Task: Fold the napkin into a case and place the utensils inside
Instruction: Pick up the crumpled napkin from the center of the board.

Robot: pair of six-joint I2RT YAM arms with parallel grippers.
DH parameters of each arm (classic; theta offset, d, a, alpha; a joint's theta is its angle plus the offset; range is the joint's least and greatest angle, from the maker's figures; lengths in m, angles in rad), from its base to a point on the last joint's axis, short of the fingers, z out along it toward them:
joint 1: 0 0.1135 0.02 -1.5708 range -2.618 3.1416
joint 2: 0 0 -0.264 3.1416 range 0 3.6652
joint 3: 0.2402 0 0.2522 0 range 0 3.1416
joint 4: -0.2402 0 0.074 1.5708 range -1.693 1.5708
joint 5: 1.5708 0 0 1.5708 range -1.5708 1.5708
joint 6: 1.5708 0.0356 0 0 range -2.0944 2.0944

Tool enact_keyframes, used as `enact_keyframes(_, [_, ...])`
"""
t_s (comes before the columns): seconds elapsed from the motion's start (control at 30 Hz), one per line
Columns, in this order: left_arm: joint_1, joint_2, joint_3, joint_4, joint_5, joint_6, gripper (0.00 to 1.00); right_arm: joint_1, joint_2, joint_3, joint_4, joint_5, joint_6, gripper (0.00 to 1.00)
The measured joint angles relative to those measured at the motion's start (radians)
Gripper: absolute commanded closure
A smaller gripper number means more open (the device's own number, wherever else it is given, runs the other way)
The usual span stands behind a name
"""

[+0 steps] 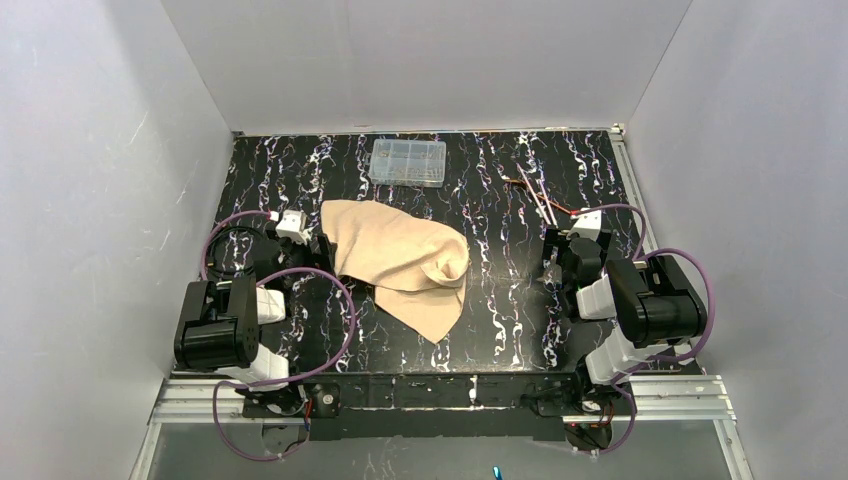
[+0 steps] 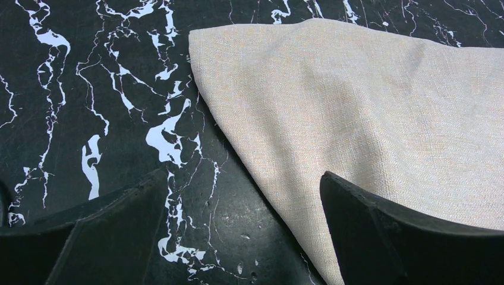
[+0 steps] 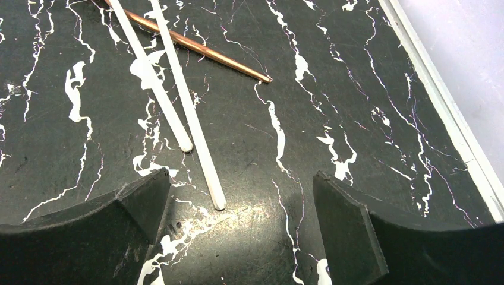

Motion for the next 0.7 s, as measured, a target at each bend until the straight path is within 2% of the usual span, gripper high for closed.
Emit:
enact_keyframes(0.3, [0.000, 0.000, 0.000, 0.000, 0.000, -0.001, 0.02, 0.000, 0.000, 0.000, 0.000, 0.019, 0.008, 0.01])
enact_keyframes(0.37, [0.003, -0.017, 0.003, -0.035, -0.005, -0.011, 0.01, 0.001, -0.018, 0.006, -0.046, 0.039, 0.013, 0.01])
enact_keyframes(0.4, [0.006, -0.039, 0.016, -0.095, -0.009, -0.019, 0.02, 0.001, -0.042, 0.022, -0.109, 0.051, 0.024, 0.01])
enact_keyframes(0.47, [0.014, -0.099, 0.119, -0.315, -0.007, -0.015, 0.02, 0.002, -0.106, 0.116, -0.325, 0.092, 0.074, 0.01])
enact_keyframes(0.6, [0.023, -0.150, 0.500, -0.763, 0.003, 0.041, 0.02, 0.001, -0.171, 0.452, -0.743, 0.066, 0.174, 0.01])
enact_keyframes(0.7, [0.025, -0.161, 0.727, -1.030, -0.001, 0.090, 0.02, -0.002, -0.224, 0.591, -0.900, 0.020, 0.335, 0.01])
